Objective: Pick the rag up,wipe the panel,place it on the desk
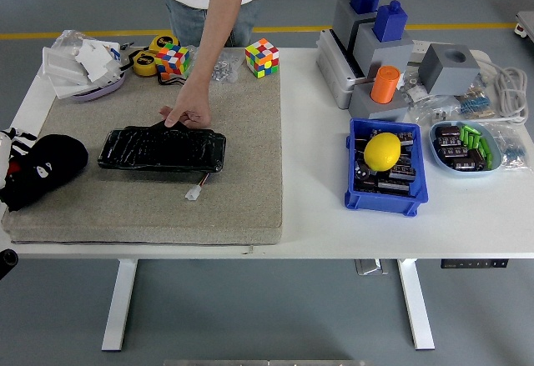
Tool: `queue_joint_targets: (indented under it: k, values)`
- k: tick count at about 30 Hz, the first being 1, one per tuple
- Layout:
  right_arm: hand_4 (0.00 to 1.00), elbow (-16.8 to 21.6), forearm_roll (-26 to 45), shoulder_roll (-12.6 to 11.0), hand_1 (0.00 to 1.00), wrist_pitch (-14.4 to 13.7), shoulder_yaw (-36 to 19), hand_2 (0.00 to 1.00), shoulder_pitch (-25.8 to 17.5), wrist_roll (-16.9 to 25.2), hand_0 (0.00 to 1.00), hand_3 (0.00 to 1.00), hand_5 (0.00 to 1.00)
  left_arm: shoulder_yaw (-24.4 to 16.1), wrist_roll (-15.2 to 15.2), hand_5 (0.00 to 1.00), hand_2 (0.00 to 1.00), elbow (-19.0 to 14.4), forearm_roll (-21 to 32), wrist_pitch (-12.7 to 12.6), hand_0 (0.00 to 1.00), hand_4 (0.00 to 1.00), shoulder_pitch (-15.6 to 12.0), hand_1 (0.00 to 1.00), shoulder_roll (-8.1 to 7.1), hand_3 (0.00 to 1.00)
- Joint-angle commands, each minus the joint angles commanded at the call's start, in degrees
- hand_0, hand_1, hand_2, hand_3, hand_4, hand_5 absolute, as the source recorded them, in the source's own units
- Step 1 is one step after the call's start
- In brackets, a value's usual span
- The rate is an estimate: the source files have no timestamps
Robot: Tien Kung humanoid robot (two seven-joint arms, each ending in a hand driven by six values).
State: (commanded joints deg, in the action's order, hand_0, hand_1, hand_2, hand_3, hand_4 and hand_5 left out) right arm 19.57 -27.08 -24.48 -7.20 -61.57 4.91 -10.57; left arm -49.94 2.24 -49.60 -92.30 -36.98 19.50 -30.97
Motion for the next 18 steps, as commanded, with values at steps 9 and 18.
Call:
queue_joint_targets:
  k: [9,18]
  values:
    - [0.998,-0.16,0.07,0.04,0.652,-0.11,0.31,0.700,0.10,0.00,0.744,0.624,0.593,0.09,-1.09,0.566,0.660,-0.87,1.06,0.00,0.362,0.998,0.47,0.570,-1.01,0.742]
    - [0.998,-0.37,-0.24,0.09,0.652,-0.20,0.24,0.700,-0.03,-0.32,0.744,0.623,0.592,0.83,-1.10,0.581,0.660,-1.35,1.06,0.12,0.363,0.998,0.83,0.568,-1.67,0.742]
